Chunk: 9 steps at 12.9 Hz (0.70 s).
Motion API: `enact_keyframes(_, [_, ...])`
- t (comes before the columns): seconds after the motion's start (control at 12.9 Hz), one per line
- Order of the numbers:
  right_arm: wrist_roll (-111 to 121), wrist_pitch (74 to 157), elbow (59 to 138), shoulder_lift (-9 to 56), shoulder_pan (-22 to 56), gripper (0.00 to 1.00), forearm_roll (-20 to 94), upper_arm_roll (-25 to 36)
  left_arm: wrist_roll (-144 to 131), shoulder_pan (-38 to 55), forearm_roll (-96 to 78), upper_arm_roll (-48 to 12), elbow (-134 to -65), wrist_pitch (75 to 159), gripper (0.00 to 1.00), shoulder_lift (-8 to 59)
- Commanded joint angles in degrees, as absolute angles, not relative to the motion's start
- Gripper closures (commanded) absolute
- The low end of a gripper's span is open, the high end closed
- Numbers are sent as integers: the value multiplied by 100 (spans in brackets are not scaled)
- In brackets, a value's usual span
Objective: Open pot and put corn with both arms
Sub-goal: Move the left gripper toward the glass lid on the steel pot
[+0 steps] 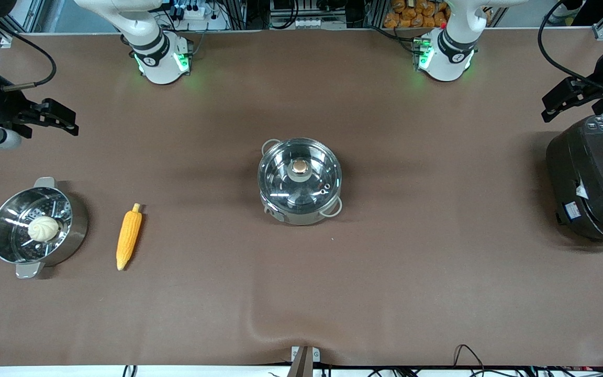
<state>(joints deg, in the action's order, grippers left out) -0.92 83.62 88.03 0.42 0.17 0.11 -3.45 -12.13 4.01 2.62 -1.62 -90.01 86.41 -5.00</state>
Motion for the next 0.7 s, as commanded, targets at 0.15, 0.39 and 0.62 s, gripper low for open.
enact_keyframes(0.15, [-167,8402,8815,9,-18,0,-62,-352,-1544,763,44,-570,-8510,8561,0,138])
enact_keyframes(0.39, [-167,8402,8815,9,-35,0,-70,-352,-3300,1509,61,-1089,-8008,8805,0,929])
enact_keyframes(0.62, [-167,8420,8772,35,-70,0,-88,-343,-4146,2475,79,-1081,-7937,9683,0,1641])
